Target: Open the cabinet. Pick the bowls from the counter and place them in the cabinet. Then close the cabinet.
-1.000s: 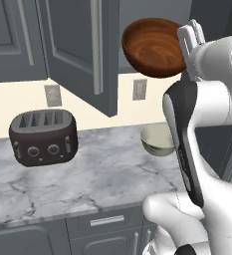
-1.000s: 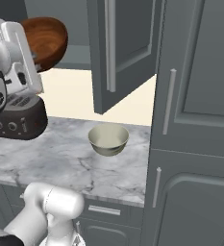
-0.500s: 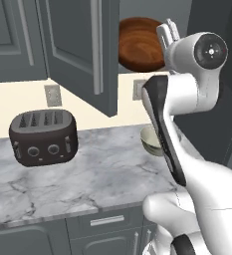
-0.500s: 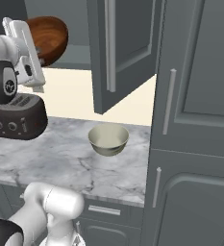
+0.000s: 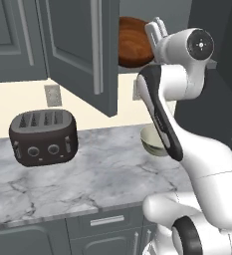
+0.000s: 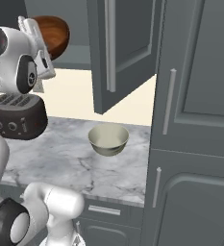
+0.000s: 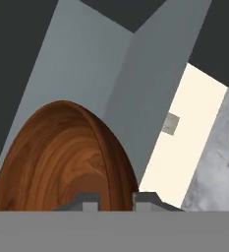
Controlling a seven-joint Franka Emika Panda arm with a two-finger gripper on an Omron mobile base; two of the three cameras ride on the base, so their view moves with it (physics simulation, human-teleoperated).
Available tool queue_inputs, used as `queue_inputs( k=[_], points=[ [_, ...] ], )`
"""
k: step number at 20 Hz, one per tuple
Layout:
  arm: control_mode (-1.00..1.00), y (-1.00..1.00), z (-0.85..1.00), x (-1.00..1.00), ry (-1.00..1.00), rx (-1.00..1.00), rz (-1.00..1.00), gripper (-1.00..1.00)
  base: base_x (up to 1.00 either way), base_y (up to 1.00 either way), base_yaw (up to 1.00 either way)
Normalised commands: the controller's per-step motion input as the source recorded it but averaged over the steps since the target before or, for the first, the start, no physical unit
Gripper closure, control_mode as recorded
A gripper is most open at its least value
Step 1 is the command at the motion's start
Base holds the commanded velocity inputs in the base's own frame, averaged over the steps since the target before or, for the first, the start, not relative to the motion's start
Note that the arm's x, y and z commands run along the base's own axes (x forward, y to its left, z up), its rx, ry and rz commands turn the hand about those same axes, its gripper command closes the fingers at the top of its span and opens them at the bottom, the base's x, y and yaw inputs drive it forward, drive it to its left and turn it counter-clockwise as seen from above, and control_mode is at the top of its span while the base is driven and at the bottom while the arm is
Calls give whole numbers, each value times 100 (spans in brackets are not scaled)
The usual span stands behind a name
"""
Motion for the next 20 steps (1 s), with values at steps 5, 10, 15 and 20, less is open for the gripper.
queue_inputs(
  k=[5, 10, 15, 20],
  points=[
    [-100, 11, 0, 28, 0, -4, 12, 100, 0, 0, 0],
    [-100, 31, 0, 46, 0, -13, 1, 100, 0, 0, 0],
    [-100, 27, 0, 61, 0, -12, 0, 100, 0, 0, 0],
    [-100, 18, 0, 65, -3, -2, 0, 100, 0, 0, 0]
  ],
)
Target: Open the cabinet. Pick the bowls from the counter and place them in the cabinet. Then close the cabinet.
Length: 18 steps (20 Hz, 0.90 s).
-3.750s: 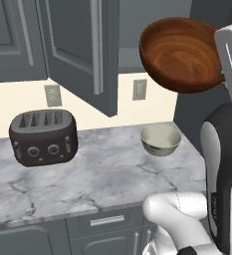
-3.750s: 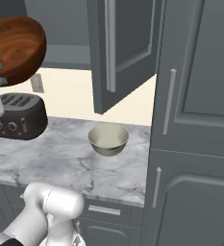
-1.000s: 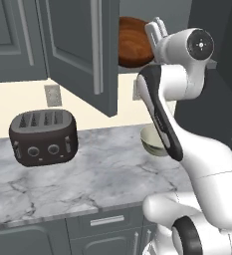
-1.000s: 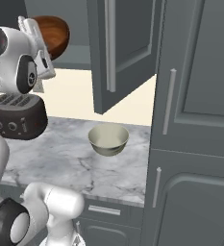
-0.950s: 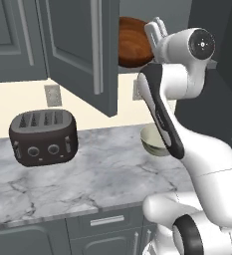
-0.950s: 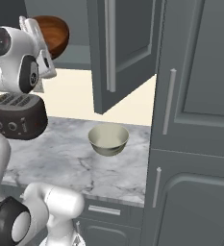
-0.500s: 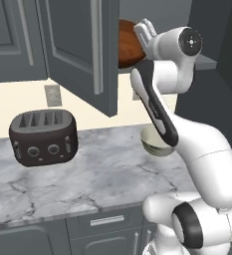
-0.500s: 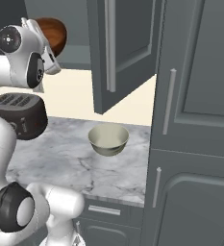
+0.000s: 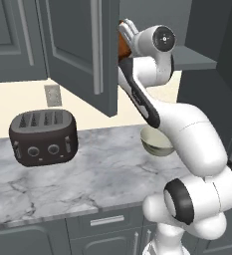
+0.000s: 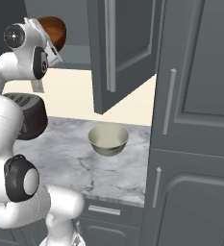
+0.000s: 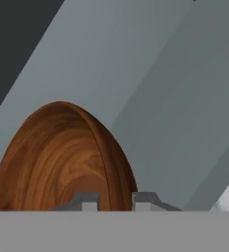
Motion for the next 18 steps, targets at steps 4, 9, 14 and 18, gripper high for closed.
queue_inputs(
  k=[4, 9, 14, 18],
  points=[
    [-100, 10, 0, 67, -3, 0, 0, 100, 0, 0, 0],
    [-100, 4, 0, 67, 0, 0, 0, 100, 0, 0, 0],
    [-100, 0, 0, 34, 7, 0, 0, 100, 0, 0, 0],
    [-100, 0, 0, 13, 12, 0, 0, 100, 0, 0, 0]
  ],
)
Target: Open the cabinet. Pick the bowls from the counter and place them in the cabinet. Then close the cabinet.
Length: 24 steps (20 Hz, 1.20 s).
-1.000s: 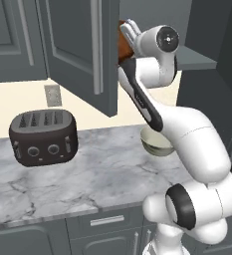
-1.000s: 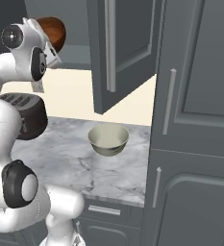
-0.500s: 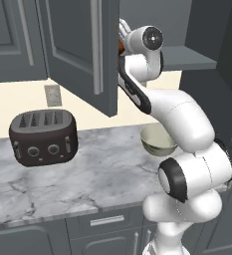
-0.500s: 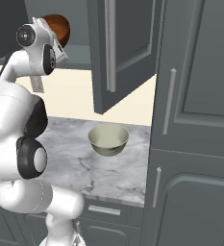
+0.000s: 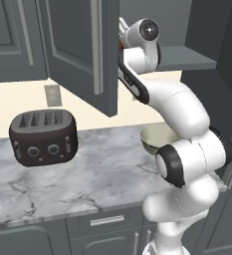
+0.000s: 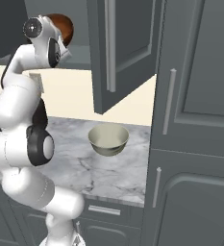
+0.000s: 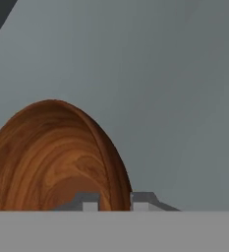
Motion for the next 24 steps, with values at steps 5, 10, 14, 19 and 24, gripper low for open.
queue_inputs(
  k=[5, 10, 14, 19, 24],
  points=[
    [-100, 0, 0, -6, 0, 0, 0, 100, 0, 0, 0],
    [-100, 0, 0, -46, 0, 0, 0, 100, 0, 0, 0],
    [-100, 0, 0, 0, 0, 0, 0, 100, 0, 0, 0],
    [-100, 0, 0, 0, 3, 0, 0, 100, 0, 0, 0],
    [-100, 0, 0, 1, 13, 0, 0, 100, 0, 0, 0]
  ],
)
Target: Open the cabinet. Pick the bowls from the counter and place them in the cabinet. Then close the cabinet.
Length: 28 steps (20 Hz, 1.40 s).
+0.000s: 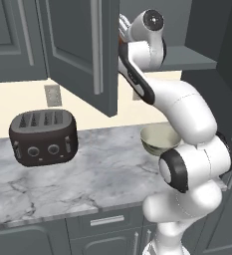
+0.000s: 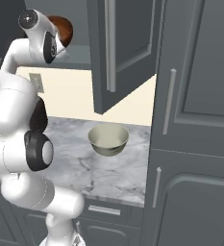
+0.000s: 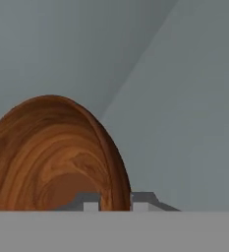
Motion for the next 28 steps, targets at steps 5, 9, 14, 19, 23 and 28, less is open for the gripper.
queue_inputs(
  k=[5, 9, 14, 19, 23, 28],
  points=[
    [-100, 0, 0, 2, 16, 0, 0, 100, 0, 0, 0],
    [-100, 0, 0, 3, 19, 0, 0, 100, 0, 0, 0],
    [-100, 0, 0, 0, 2, 0, 0, 100, 0, 0, 0],
    [-100, 0, 0, 0, 0, 0, 0, 100, 0, 0, 0],
    [-100, 0, 0, 0, 0, 0, 0, -100, 0, 0, 0],
    [-100, 0, 0, 0, 0, 0, 0, -100, 0, 0, 0]
  ],
)
